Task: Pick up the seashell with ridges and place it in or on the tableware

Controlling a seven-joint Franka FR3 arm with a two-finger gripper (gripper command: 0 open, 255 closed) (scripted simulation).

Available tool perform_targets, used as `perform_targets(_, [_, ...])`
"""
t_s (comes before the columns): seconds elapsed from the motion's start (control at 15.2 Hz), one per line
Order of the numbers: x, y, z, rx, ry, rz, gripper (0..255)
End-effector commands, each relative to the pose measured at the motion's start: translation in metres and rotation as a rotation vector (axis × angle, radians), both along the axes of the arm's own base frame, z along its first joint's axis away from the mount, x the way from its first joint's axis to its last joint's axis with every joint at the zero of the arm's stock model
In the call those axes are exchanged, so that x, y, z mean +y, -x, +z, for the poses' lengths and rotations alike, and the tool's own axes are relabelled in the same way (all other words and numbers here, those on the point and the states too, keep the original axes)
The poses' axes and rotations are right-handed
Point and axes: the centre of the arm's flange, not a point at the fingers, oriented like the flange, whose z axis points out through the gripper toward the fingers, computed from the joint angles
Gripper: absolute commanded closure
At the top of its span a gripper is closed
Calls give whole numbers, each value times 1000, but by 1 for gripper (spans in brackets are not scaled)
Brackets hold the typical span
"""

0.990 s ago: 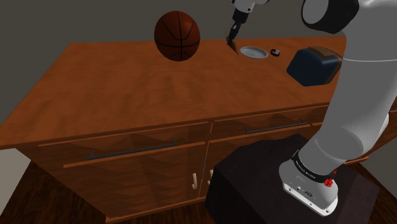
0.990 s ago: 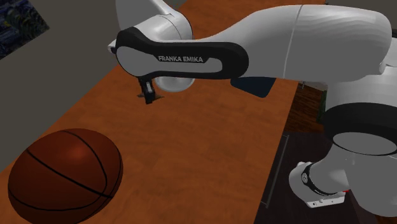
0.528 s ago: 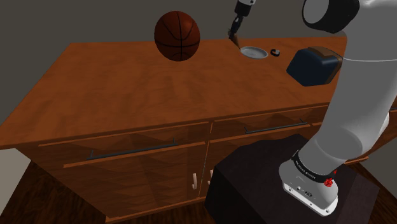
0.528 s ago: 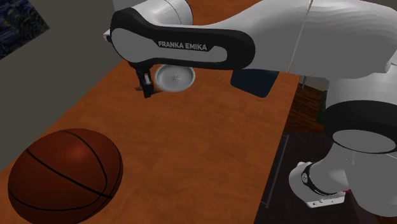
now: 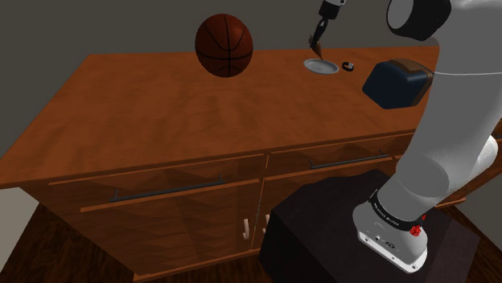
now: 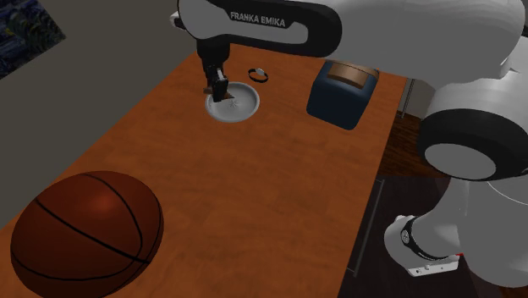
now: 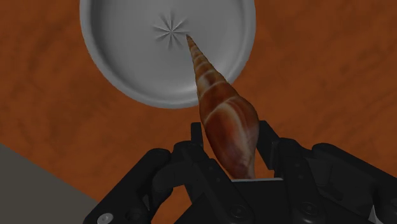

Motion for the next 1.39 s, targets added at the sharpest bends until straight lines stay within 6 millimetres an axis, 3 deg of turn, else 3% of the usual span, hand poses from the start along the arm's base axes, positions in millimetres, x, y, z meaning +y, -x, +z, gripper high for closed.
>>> perform_targets(0.0, [-24,9,4,0,0,2,255])
perform_targets(0.13, [-57,23,6,0,0,2,255])
perform_targets(1.12, [-57,23,-74,0,0,2,255])
perform_targets(1.32, [-57,23,-74,0,0,2,255])
